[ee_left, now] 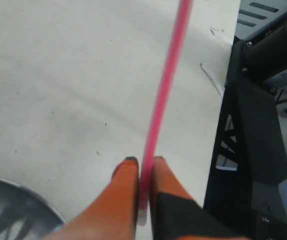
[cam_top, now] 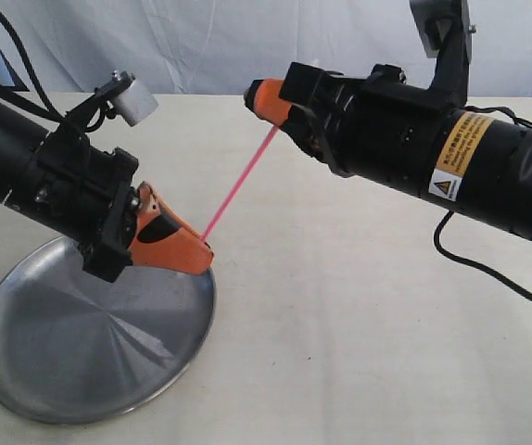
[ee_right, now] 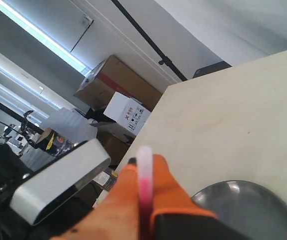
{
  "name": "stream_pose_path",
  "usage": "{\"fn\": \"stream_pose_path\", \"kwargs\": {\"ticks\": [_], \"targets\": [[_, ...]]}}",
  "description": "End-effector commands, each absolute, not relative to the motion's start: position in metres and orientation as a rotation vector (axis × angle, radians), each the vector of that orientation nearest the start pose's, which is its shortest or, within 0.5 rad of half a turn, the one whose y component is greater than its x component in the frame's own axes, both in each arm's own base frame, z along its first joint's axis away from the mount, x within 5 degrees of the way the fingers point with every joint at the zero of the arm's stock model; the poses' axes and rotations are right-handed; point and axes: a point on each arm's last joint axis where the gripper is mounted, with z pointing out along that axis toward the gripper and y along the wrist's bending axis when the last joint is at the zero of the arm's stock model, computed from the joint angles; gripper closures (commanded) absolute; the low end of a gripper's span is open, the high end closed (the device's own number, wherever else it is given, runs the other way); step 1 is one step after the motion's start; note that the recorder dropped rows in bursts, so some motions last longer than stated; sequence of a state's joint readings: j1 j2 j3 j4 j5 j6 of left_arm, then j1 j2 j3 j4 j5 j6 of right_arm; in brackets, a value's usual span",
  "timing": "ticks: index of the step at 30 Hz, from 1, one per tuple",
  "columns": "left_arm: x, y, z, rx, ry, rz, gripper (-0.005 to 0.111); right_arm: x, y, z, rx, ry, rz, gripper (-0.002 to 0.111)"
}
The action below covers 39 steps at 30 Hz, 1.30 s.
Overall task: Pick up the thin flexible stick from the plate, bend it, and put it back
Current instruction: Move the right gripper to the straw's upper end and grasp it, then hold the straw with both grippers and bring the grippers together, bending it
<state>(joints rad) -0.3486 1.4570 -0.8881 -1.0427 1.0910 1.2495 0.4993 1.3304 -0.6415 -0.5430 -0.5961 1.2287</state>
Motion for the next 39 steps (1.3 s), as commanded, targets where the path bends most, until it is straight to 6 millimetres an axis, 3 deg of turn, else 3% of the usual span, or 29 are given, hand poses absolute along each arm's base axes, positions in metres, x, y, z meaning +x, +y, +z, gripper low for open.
{"fn": "stream_pose_path", "kwargs": {"ticks": [1,19,39], "targets": [[0.218,-0.154,0.254,1.292,2.177,-1.108,0.106,0.230,0.157,0.279,-0.030,1.763,1.203,0.108],[0.212,-0.162,0.268,1.361,1.915,-1.272,0.107,0.229,0.156,0.267,-0.122,1.880,1.063,0.108],[0.216,-0.169,0.281,1.343,1.647,-1.275,0.107,0.230,0.152,0.257,-0.148,1.973,0.936,0.108]]}}
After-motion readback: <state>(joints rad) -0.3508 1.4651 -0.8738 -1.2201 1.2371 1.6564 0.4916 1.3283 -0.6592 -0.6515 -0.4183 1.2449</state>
